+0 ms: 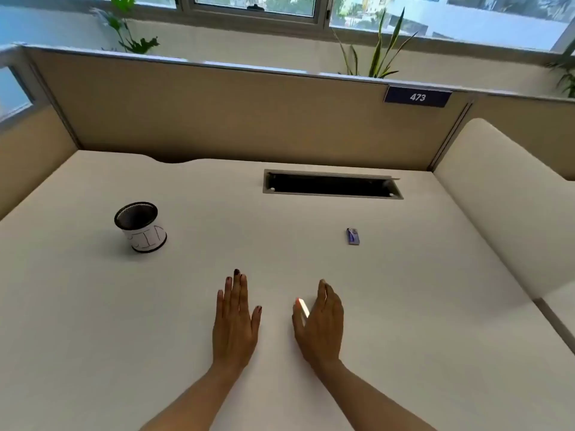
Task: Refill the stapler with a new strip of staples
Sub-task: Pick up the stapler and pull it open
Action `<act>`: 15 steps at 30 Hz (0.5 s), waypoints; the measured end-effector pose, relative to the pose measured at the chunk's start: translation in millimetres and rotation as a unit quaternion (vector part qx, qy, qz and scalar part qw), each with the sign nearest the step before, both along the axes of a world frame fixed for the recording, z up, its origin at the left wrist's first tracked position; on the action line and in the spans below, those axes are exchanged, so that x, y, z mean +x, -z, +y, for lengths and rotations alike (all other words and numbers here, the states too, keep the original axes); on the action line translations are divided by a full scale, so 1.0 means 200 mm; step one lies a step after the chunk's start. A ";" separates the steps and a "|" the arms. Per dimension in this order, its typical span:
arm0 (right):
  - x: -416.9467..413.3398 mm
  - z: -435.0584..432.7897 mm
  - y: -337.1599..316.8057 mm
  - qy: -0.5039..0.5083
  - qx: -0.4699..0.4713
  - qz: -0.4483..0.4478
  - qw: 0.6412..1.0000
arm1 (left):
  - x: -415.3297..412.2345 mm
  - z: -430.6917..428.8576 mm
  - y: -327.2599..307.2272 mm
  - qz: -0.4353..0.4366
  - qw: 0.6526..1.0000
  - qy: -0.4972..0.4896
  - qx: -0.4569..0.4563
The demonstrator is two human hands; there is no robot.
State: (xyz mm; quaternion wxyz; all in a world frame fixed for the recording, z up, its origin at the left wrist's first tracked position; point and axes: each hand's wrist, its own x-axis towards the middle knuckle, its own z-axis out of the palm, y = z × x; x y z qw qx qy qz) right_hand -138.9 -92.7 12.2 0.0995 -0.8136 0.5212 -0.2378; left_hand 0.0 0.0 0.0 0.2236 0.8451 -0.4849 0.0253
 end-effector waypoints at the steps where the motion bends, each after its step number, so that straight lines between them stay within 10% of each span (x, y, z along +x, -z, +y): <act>1: 0.00 0.01 0.01 0.018 0.021 0.000 1.000 | -0.01 0.00 0.01 0.015 1.000 -0.012 -0.001; 15: 0.03 -0.03 0.00 0.097 0.084 0.001 0.992 | -0.07 0.10 0.06 0.080 0.993 -0.006 0.082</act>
